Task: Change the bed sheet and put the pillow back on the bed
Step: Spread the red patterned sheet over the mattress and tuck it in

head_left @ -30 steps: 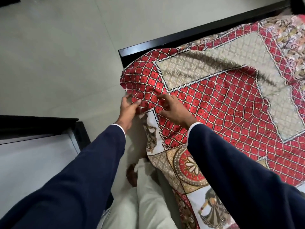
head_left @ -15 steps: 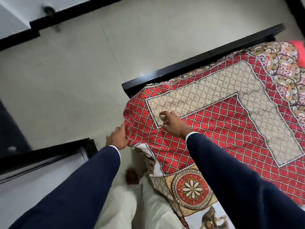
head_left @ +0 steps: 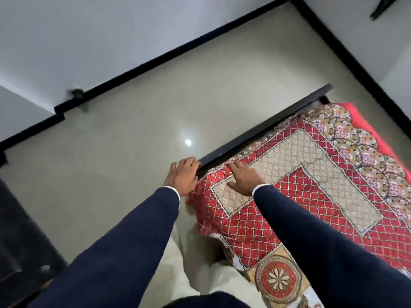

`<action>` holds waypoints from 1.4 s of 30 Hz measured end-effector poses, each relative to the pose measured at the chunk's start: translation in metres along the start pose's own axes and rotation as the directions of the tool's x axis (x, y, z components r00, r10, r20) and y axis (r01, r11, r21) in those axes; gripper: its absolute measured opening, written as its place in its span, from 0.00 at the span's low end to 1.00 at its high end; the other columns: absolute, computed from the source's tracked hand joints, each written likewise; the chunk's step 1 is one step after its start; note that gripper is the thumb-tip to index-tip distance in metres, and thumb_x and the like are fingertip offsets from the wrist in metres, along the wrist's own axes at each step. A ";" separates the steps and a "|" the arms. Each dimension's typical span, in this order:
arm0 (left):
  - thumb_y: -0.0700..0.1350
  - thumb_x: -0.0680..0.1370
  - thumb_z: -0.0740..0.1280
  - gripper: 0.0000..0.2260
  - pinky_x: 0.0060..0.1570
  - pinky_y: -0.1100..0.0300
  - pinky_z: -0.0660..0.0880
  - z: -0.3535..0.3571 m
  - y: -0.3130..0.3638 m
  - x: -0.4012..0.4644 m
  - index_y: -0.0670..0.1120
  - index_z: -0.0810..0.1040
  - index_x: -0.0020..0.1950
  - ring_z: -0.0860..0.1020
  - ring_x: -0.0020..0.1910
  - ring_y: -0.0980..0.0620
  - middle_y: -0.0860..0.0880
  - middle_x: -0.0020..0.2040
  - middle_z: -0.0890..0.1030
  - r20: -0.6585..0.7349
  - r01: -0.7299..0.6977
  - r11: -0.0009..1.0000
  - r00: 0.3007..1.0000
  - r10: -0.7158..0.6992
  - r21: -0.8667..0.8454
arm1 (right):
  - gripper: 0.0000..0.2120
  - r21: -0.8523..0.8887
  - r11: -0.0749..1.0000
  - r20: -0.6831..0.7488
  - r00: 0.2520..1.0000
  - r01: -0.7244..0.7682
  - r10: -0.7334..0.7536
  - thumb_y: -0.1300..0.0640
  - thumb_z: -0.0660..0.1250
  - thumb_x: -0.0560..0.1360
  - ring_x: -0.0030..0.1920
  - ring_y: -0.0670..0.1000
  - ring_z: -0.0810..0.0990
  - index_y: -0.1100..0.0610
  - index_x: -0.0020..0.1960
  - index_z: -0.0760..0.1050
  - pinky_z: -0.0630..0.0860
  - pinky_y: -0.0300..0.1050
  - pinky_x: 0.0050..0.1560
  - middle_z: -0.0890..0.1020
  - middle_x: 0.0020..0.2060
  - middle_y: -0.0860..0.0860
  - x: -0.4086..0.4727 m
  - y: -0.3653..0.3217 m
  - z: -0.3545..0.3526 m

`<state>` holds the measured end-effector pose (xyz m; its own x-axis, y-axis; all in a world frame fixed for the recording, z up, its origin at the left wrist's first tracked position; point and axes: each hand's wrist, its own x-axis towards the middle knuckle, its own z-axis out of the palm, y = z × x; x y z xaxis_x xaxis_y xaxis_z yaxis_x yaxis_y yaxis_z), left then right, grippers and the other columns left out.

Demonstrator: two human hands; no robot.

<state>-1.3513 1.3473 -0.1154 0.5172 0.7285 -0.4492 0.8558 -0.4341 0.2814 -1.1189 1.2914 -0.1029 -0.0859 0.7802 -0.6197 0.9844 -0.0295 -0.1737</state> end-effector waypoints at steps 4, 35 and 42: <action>0.49 0.81 0.63 0.24 0.73 0.41 0.62 -0.050 -0.042 0.014 0.53 0.62 0.76 0.62 0.77 0.47 0.49 0.80 0.59 0.042 -0.142 0.985 0.989 0.139 0.093 | 0.33 0.015 0.983 -0.006 0.983 -0.185 0.185 0.45 0.66 0.78 0.73 0.60 0.66 0.52 0.78 0.57 0.69 0.61 0.69 0.65 0.75 0.55 0.009 -0.025 -0.036; 0.52 0.79 0.64 0.27 0.70 0.36 0.63 -0.413 0.085 0.438 0.49 0.64 0.77 0.65 0.76 0.46 0.47 0.78 0.64 0.119 -0.742 0.396 0.533 0.838 0.541 | 0.44 0.607 0.501 -0.172 0.513 -0.617 0.841 0.40 0.65 0.77 0.79 0.58 0.56 0.55 0.82 0.44 0.57 0.59 0.77 0.51 0.81 0.54 0.149 0.148 -0.315; 0.52 0.81 0.61 0.26 0.73 0.36 0.57 -0.423 0.189 0.535 0.50 0.60 0.79 0.60 0.78 0.47 0.49 0.80 0.60 0.273 -0.865 0.186 0.340 0.900 0.466 | 0.42 0.714 0.212 0.010 0.313 -0.667 0.950 0.42 0.65 0.77 0.79 0.56 0.55 0.52 0.81 0.47 0.54 0.61 0.78 0.53 0.81 0.53 0.150 0.209 -0.314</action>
<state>-0.9172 1.8793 0.0566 0.9489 -0.2873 -0.1307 -0.2837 -0.9578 0.0456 -0.8775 1.5984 0.0077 0.9062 0.2100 -0.3671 0.1565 -0.9729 -0.1704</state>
